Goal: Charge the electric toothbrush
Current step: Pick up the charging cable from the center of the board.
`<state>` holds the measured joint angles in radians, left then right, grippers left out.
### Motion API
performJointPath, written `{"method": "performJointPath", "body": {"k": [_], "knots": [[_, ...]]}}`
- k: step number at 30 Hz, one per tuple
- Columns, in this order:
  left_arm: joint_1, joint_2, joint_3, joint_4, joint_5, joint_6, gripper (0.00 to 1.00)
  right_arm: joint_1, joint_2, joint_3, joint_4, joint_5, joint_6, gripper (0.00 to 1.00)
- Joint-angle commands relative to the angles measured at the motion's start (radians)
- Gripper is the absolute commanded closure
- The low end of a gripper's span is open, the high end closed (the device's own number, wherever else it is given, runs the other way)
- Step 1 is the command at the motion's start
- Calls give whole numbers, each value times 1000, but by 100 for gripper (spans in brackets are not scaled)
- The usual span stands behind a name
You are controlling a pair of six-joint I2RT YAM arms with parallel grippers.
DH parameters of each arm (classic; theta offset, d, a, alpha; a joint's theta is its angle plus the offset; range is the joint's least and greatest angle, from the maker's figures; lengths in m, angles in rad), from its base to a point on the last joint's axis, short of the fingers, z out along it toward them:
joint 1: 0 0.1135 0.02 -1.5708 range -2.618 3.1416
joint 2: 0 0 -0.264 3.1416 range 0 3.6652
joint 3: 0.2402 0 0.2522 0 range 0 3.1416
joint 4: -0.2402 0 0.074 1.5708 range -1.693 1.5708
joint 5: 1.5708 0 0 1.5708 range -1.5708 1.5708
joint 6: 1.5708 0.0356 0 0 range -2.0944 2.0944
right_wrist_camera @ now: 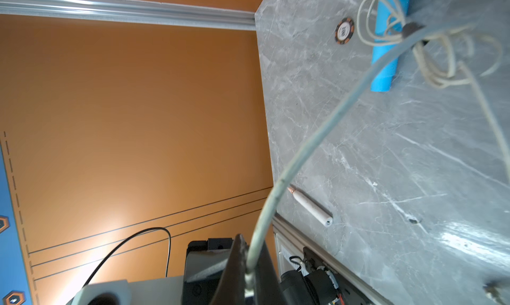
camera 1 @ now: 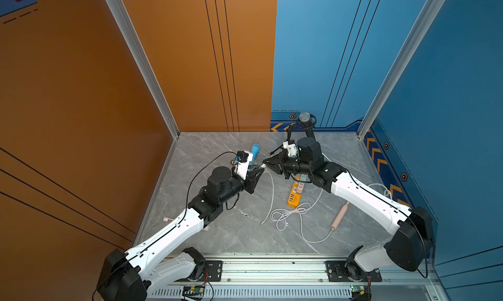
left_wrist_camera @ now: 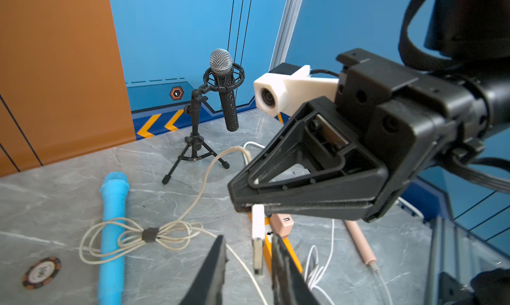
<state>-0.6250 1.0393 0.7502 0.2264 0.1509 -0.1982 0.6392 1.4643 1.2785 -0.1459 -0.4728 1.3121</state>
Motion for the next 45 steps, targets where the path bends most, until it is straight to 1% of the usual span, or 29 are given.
{"method": "performJointPath", "body": {"k": [1,4,10,12,13,18,22,24,26,28,30,34,37,39,41,43,45], "knots": [[-2,-42,18,-86,-49,4,56,-16,-51,50,-158,137,-123,100],[-3,-69,40,-193,-120,10,55,-16,-55,53,-197,192,-171,100],[-7,-91,84,-355,-243,-18,54,7,-58,98,-345,409,-316,100],[-11,-93,90,-363,-241,-20,54,12,-56,105,-398,474,-338,100],[-13,-93,90,-364,-243,-23,54,16,-56,105,-401,488,-352,100],[-26,-85,92,-366,-239,-24,54,45,-44,112,-457,638,-396,100],[-34,-81,96,-373,-243,-23,55,56,-36,108,-472,707,-403,100],[-40,-79,97,-374,-243,-24,55,97,-24,123,-472,722,-416,100],[-44,-73,100,-379,-242,-22,55,116,-9,141,-472,730,-426,100],[-48,-71,103,-383,-248,-21,55,128,1,159,-483,758,-422,100],[-48,-70,104,-383,-259,-35,55,135,2,172,-491,788,-381,100],[-57,-55,104,-387,-252,-60,55,187,24,221,-495,896,-340,100],[-76,-55,61,-384,-209,-116,55,179,10,214,-495,904,-279,100],[-118,-36,39,-387,-165,-95,51,174,2,210,-495,896,-257,100],[-165,-3,25,-391,-153,-84,45,171,4,211,-493,883,-246,100],[-211,43,11,-375,-154,-95,44,175,5,209,-492,878,-233,100],[-274,105,-7,-312,-133,-95,43,180,4,208,-492,883,-226,100]]}}
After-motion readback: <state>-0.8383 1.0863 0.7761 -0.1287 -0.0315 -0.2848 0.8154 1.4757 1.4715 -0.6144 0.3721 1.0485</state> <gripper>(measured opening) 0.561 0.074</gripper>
